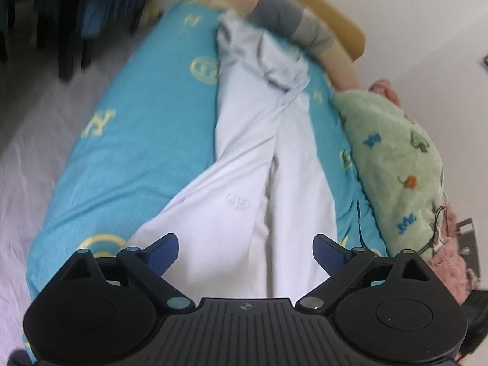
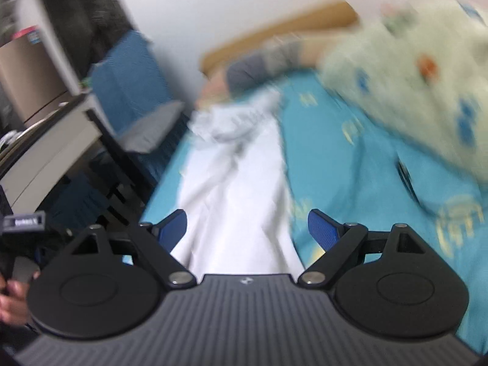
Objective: Fold clothes
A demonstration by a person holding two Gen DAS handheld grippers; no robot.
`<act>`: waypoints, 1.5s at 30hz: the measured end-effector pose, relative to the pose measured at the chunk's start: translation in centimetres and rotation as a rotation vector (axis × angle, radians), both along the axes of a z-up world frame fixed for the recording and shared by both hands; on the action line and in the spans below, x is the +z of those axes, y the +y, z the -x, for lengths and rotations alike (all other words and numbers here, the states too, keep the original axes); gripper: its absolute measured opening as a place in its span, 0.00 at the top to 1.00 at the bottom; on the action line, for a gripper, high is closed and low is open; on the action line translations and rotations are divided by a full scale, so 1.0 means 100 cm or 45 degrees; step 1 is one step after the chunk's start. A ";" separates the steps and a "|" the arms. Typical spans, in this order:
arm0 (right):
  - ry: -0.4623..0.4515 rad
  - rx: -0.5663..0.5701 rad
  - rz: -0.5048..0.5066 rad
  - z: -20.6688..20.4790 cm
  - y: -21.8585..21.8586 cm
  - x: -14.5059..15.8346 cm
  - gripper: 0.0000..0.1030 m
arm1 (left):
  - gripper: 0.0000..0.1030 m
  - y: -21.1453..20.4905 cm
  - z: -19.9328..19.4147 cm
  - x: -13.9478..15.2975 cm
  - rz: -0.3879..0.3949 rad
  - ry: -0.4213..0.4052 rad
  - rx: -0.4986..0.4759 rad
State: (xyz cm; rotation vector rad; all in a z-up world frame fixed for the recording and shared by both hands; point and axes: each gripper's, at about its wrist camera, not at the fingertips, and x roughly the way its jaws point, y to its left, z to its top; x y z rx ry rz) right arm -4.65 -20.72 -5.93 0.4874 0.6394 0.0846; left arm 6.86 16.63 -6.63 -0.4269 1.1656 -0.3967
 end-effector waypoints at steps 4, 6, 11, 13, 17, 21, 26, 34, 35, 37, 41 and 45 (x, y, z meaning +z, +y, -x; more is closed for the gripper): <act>0.041 -0.028 -0.005 -0.008 0.003 -0.006 0.15 | 0.15 0.017 -0.017 -0.020 -0.054 0.056 -0.059; 0.049 -0.026 0.022 -0.011 0.009 -0.009 0.15 | 0.17 0.024 -0.022 -0.030 -0.098 0.060 -0.096; 0.111 -0.008 0.115 -0.020 0.021 -0.019 0.15 | 0.39 0.027 -0.029 -0.055 -0.211 0.022 -0.267; 0.126 -0.007 0.114 -0.022 0.022 -0.022 0.15 | 0.53 0.022 -0.029 -0.065 -0.273 0.033 -0.328; 0.150 0.004 0.107 -0.028 0.023 -0.027 0.15 | 0.94 0.009 -0.021 -0.065 -0.374 0.011 -0.447; 0.170 -0.006 0.098 -0.036 0.023 -0.031 0.15 | 0.98 -0.017 0.004 -0.025 -0.419 -0.080 -0.522; 0.168 -0.087 0.051 -0.034 0.007 -0.028 0.15 | 0.98 -0.058 0.040 0.022 -0.430 -0.167 -0.593; 0.203 -0.076 -0.112 -0.028 -0.015 -0.035 0.15 | 0.98 -0.132 0.078 -0.010 -0.342 -0.042 -0.529; 0.210 -0.070 -0.134 -0.028 -0.018 -0.036 0.15 | 0.98 -0.140 0.082 -0.018 -0.333 -0.019 -0.517; 0.224 -0.058 -0.177 -0.027 -0.023 -0.038 0.15 | 0.94 -0.156 0.089 -0.034 -0.316 0.026 -0.493; 0.299 0.011 -0.258 -0.030 -0.022 -0.052 0.15 | 0.44 -0.146 0.089 -0.051 -0.326 0.082 -0.367; 0.385 0.014 -0.284 -0.032 -0.021 -0.064 0.15 | 0.23 -0.120 0.089 -0.043 -0.376 0.016 -0.170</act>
